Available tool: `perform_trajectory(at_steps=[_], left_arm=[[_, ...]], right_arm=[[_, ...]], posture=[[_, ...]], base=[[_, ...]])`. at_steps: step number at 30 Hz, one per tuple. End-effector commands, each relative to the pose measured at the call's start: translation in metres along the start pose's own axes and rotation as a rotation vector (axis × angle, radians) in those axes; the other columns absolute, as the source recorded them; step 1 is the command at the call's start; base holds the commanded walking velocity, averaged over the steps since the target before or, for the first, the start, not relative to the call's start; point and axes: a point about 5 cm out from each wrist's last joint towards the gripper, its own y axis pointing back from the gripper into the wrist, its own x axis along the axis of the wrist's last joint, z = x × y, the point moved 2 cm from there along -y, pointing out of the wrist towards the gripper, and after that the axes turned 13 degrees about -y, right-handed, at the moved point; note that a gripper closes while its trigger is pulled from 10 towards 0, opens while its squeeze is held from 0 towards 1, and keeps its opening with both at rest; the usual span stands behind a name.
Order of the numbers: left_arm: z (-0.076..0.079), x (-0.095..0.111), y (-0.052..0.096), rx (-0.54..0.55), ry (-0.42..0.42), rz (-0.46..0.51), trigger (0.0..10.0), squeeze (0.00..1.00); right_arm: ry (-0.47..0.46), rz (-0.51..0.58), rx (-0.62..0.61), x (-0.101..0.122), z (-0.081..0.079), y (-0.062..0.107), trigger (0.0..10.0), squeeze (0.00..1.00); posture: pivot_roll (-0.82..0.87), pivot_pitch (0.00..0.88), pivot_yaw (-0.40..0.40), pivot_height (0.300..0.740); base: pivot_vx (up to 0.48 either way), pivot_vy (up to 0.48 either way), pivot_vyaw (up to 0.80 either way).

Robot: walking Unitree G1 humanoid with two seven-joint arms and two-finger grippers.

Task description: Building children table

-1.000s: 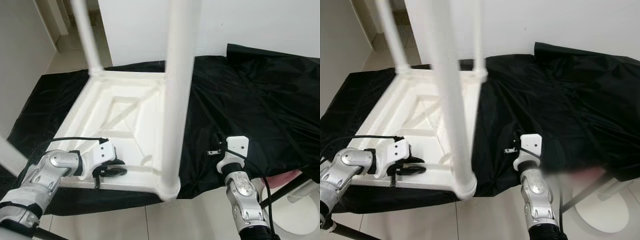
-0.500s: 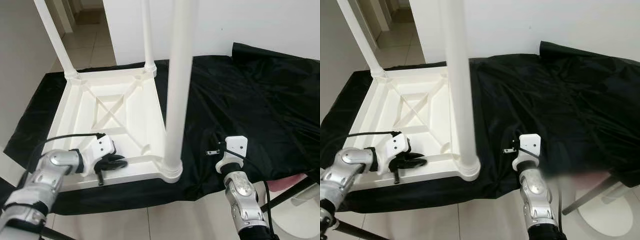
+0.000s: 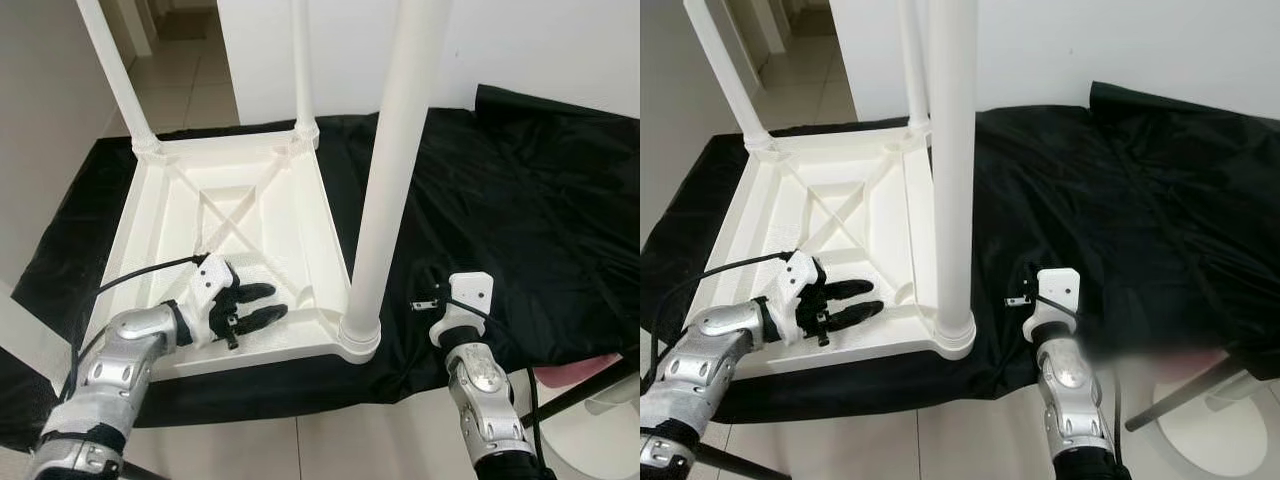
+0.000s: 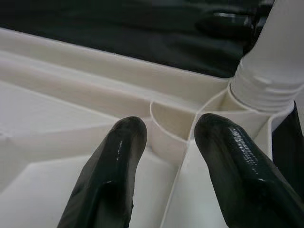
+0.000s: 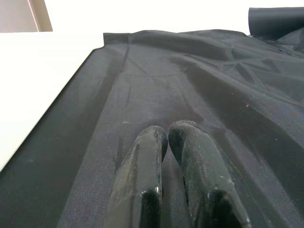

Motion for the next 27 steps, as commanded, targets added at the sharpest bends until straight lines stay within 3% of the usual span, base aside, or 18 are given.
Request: perform_trajectory(at_steps=[1,5,9,12,15,18,27], left_arm=[[-0.021,-0.006,0.011,0.371,-0.001,-0.077,10.0,0.0],[-0.022,0.002,0.024,0.466,0.024,-0.038,10.0,0.0],[-0.014,0.012,0.035,0.553,0.085,0.022,10.0,0.0],[-0.005,0.017,0.036,0.622,0.13,0.059,10.0,0.0],[-0.005,0.018,0.036,0.658,0.12,0.061,10.0,0.0],[-0.008,0.018,0.038,0.807,0.172,0.086,10.0,0.0],[0.004,0.02,0.033,0.963,0.23,0.092,10.0,0.0]], right_arm=[[-0.011,-0.007,0.005,-0.003,-0.001,0.002,10.0,0.0],[-0.024,0.004,-0.001,-0.002,0.003,0.005,10.0,0.0],[-0.018,0.018,-0.021,0.002,0.01,0.01,10.0,0.0],[-0.011,0.026,-0.043,0.003,0.015,0.013,10.0,0.0],[-0.012,0.028,-0.047,0.004,0.015,0.014,10.0,0.0],[-0.013,0.04,-0.063,0.005,0.015,0.017,10.0,0.0],[-0.031,0.063,-0.123,0.007,0.013,0.022,10.0,0.0]], posture=[[-0.03,0.035,0.044,0.74],[-0.02,0.026,0.038,0.74],[-0.02,0.014,0.03,0.74],[-0.02,0.014,0.028,0.74],[-0.02,0.014,0.026,0.74],[-0.02,0.008,0.026,0.74],[-0.02,0.004,0.033,0.74]], base=[[0.0,0.0,0.0],[0.0,0.0,0.0],[0.0,0.0,0.0],[0.0,0.0,0.0],[0.0,0.0,0.0],[0.0,0.0,0.0],[0.0,0.0,0.0]])
